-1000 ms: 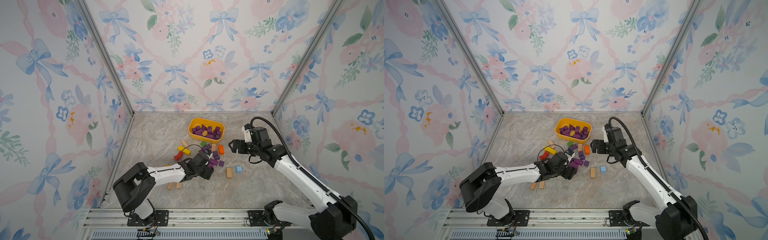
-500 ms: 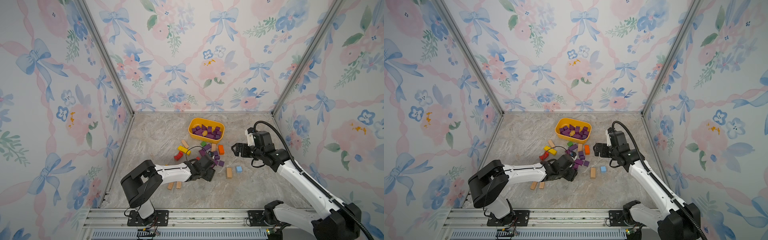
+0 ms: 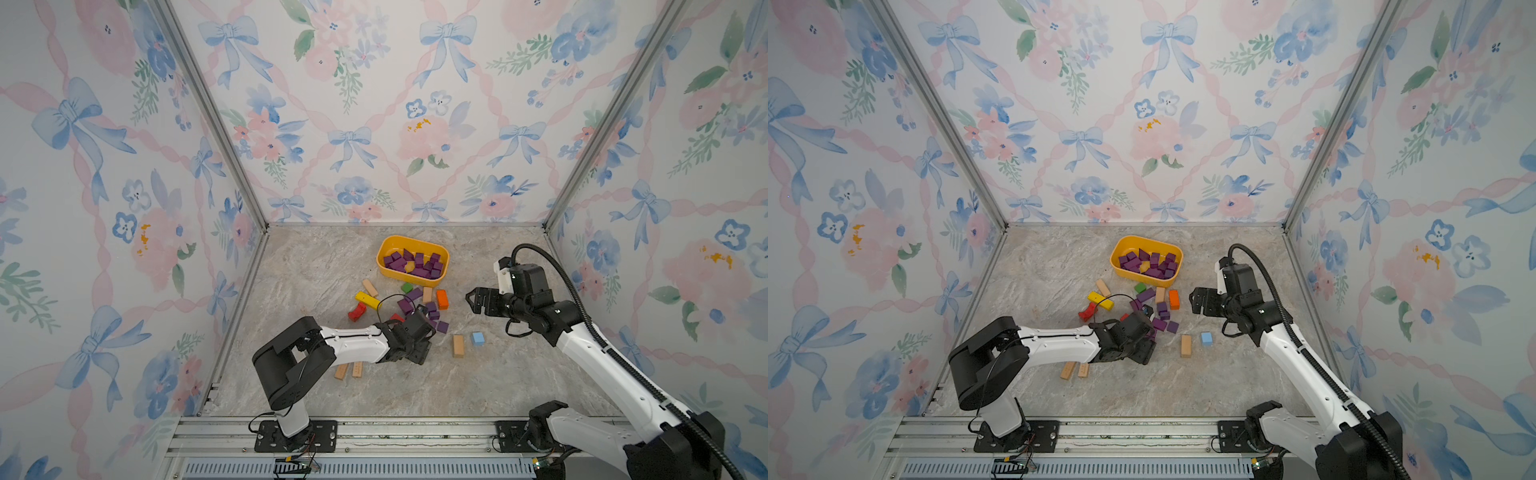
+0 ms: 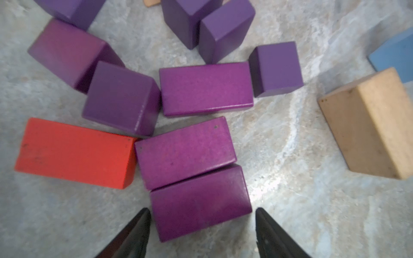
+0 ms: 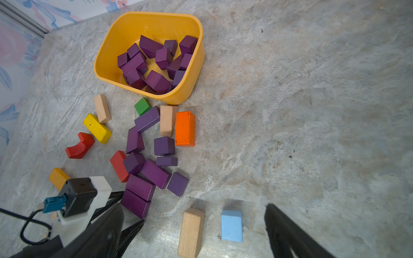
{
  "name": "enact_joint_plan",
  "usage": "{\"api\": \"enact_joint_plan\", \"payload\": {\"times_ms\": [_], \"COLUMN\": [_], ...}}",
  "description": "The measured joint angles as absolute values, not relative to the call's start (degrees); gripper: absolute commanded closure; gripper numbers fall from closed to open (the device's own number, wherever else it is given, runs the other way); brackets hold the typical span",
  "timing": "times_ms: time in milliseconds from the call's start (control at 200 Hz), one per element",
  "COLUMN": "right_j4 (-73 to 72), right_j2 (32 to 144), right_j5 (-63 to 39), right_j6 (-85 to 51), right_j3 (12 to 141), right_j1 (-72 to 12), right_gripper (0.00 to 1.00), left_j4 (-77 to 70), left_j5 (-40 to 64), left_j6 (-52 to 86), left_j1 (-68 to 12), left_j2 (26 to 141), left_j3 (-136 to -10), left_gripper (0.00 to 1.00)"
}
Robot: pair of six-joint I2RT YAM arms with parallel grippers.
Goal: Pick purple bricks into the storage bin
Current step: Pick up the building block from the center of the board.
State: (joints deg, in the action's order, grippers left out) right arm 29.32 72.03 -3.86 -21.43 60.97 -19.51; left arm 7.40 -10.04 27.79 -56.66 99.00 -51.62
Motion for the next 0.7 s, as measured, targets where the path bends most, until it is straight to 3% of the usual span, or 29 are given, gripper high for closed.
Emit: {"api": "enact_joint_plan", "payload": {"times_ms": [135, 380, 695], "right_j4": [29.3, 29.4, 29.5], "right_j2": [71.3, 71.0, 71.0], "right_j5": [-3.9, -3.9, -3.9], "right_j6": [-21.4, -21.4, -20.8], "right_j3": [60.3, 59.7, 59.0], "right_j1": [-18.9, -18.4, -17.6], "right_gripper": [0.03, 0.03, 0.03], "left_j4": [7.4, 7.4, 7.7], "left_j5": [-10.5, -12.0, -13.6], "left_j6": [28.2, 29.5, 29.8], "left_j1": [-57.0, -57.0, -57.0], "left_j2": [99.5, 100.1, 99.9], "left_j3": [-52.1, -52.7, -52.9], "left_gripper": [0.28, 0.48, 0.57]}}
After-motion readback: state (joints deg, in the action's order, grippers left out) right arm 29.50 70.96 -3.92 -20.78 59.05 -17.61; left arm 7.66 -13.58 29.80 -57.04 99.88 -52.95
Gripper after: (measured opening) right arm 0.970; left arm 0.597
